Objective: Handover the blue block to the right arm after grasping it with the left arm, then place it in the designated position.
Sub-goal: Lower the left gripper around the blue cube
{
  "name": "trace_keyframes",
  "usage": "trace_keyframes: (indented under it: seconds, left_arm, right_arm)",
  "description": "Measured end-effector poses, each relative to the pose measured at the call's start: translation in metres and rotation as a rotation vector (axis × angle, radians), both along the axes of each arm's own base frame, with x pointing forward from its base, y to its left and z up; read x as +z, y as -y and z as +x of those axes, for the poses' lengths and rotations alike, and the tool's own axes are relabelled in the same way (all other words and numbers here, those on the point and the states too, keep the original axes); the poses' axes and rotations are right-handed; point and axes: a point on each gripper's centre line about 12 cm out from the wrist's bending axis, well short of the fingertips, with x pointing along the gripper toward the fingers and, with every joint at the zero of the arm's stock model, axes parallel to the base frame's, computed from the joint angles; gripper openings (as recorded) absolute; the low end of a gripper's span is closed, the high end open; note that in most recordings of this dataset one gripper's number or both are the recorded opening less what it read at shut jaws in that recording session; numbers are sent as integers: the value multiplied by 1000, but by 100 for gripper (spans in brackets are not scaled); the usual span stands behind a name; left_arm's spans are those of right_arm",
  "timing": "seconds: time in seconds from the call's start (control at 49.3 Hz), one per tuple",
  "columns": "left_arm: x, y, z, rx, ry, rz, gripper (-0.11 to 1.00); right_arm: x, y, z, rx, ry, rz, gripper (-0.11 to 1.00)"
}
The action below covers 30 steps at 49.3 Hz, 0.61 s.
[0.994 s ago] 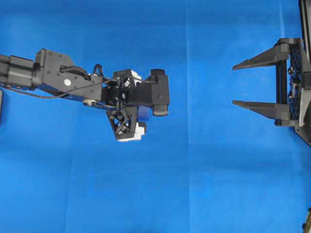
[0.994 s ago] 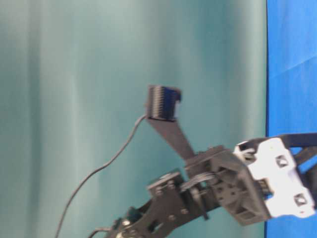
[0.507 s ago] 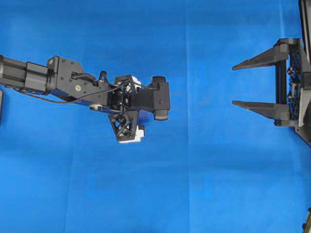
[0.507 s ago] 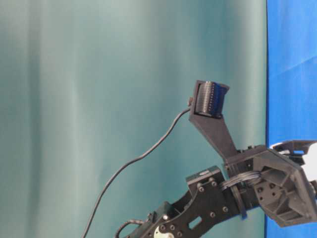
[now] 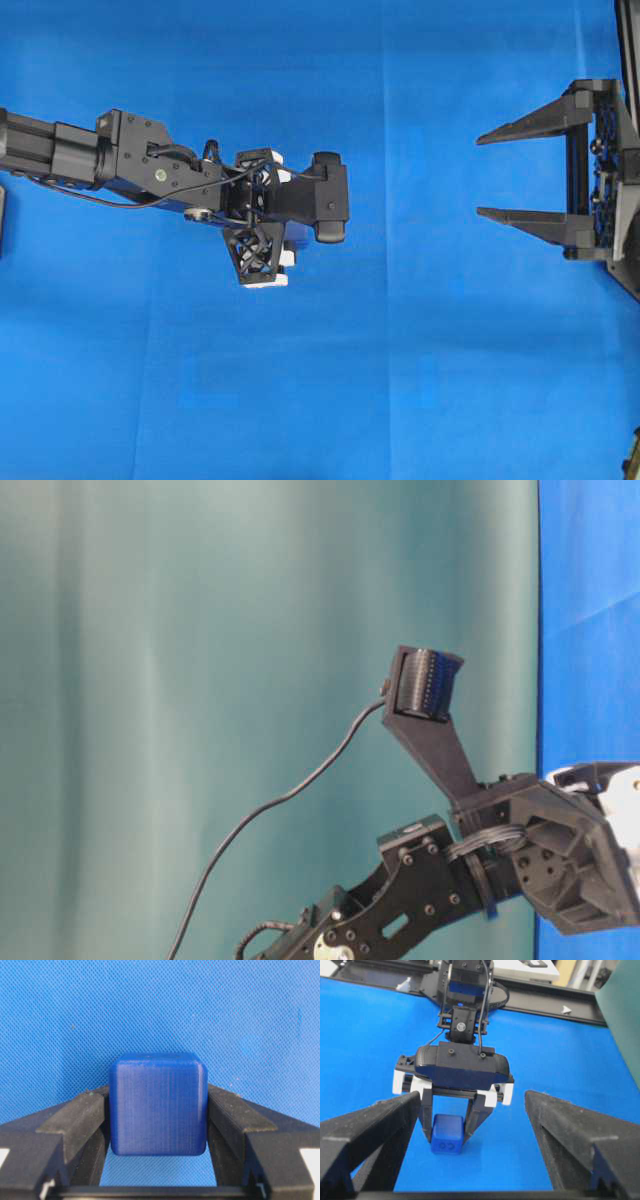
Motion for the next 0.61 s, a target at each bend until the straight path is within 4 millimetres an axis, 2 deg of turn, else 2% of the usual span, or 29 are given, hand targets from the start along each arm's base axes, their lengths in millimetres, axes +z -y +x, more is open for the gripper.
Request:
trace_keyframes:
  seconds: [0.365, 0.608]
  left_arm:
    - [3, 0, -2, 6, -11, -2, 49]
    - [42, 0, -10, 7, 11, -2, 49]
  right_arm:
    - [0, 0, 1, 0, -2, 0, 97]
    - [-1, 0, 1, 0, -2, 0, 97]
